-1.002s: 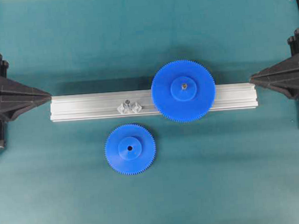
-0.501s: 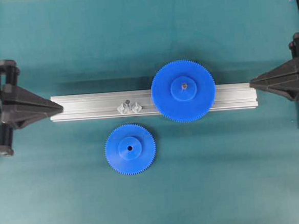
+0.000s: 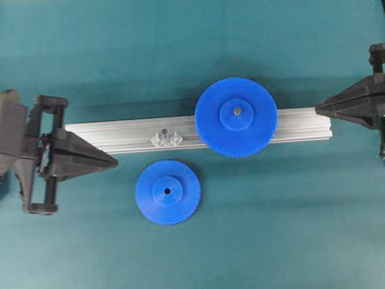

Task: Insert the small gear onto the shaft.
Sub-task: 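Move the left gripper over the loose blue gear's hub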

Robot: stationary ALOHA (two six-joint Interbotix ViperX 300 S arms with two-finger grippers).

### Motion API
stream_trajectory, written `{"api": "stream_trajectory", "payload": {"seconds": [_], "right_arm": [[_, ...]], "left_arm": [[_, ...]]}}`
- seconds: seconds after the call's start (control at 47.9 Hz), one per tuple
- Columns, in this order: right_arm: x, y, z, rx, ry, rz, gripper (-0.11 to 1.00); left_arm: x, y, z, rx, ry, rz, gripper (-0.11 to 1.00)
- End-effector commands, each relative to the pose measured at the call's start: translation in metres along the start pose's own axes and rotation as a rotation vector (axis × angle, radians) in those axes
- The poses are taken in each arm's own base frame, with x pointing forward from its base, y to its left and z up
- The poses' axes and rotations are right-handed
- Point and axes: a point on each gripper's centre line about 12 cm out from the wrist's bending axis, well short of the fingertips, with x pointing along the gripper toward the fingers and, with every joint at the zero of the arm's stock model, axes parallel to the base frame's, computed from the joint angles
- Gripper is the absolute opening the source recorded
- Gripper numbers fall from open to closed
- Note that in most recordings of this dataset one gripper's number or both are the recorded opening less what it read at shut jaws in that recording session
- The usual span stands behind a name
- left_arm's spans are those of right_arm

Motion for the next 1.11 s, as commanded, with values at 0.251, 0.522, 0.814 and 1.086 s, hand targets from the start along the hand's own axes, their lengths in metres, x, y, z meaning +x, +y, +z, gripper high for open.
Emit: {"api": "stream_trajectory", "payload": {"seconds": [0.251, 0.522, 0.814, 1.086], "right_arm": [[0.008, -0.001, 0.005, 0.013, 0.021, -0.008, 0.03], [0.015, -0.002, -0.003, 0.013, 0.080, -0.015, 0.03], [0.016, -0.004, -0.005, 0.014, 0.102, -0.025, 0.03], [0.016, -0.004, -0.005, 0.016, 0.102, -0.027, 0.03]], "left_arm": [[0.021, -0.006, 0.010, -0.011, 0.083, -0.014, 0.00], [0.033, -0.008, 0.008, -0.009, 0.165, -0.015, 0.00], [0.051, -0.012, 0.006, -0.004, 0.272, -0.020, 0.00], [0.073, -0.016, -0.002, -0.028, 0.360, -0.019, 0.00]]}}
